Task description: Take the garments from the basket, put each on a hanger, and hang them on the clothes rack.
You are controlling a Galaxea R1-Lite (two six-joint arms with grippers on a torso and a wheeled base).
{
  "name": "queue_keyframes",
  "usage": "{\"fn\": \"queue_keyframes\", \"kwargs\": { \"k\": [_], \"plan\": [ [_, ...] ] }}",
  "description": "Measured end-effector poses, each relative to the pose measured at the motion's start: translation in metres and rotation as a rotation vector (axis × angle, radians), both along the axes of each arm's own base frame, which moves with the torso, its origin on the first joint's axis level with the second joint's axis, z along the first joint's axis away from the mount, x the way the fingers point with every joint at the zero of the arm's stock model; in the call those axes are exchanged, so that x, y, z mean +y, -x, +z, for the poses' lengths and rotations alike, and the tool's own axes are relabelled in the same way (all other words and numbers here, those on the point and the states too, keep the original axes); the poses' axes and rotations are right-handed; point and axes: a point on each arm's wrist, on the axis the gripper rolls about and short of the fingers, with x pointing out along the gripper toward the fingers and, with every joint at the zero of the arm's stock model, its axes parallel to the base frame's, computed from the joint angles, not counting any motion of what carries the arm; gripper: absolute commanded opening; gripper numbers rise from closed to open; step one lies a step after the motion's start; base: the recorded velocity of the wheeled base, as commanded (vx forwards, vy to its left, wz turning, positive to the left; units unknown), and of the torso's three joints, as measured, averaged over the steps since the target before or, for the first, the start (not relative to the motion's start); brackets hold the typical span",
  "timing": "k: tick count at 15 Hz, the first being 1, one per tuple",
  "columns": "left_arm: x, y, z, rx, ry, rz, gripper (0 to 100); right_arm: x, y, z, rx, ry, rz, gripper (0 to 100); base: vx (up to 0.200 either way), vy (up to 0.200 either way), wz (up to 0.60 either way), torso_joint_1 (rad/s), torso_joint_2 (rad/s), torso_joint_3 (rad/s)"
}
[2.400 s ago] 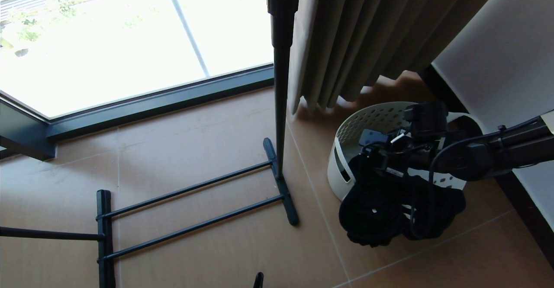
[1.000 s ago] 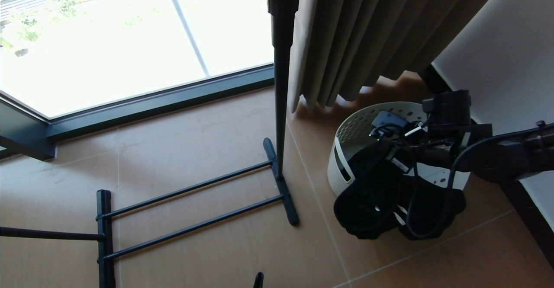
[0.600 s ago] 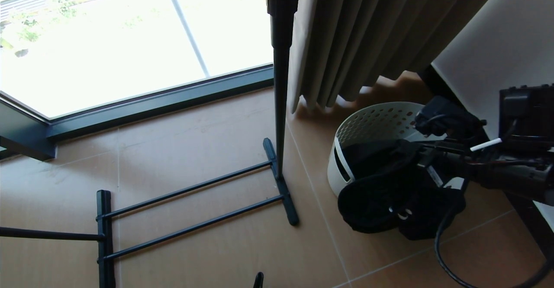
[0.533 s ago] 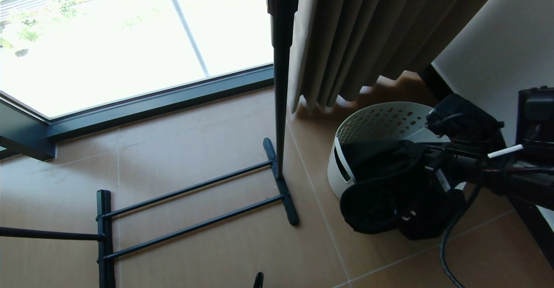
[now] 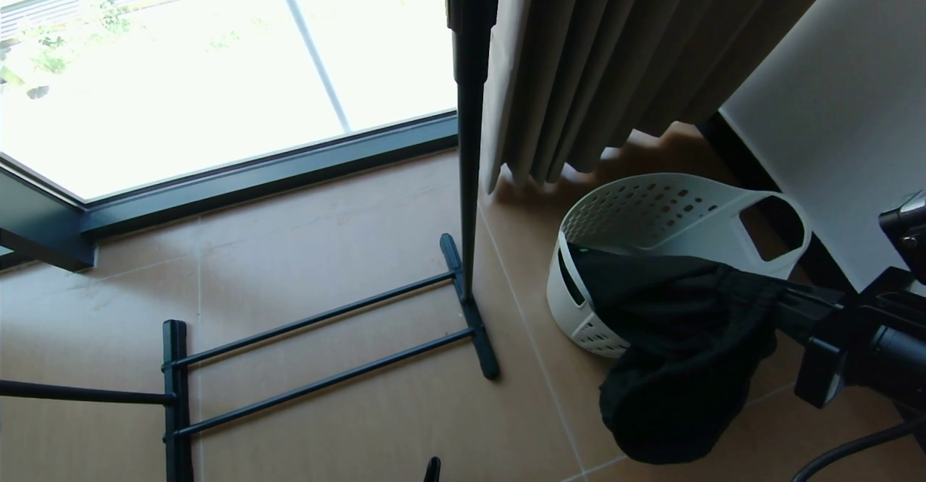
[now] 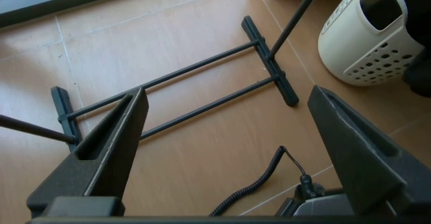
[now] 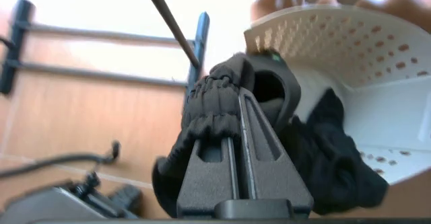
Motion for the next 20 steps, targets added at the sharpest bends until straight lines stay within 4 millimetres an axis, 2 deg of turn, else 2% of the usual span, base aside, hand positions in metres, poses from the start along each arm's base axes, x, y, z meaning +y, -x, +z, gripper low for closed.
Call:
{"fn": "queue_keyframes", "kwargs": {
  "k": [6,20],
  "plan": [
    [0.000,0.000,0.000,0.000,0.000,0.000,100,0.003,-0.001,-0.018,0.006,-0.011,0.005,0,0.000,0.000,0.00,0.002,0.00,0.192],
    [0.000,0.000,0.000,0.000,0.001,0.000,100,0.001,-0.002,-0.016,-0.051,-0.050,0.001,0,0.000,0.000,0.00,0.000,0.00,0.201]
  ]
}}
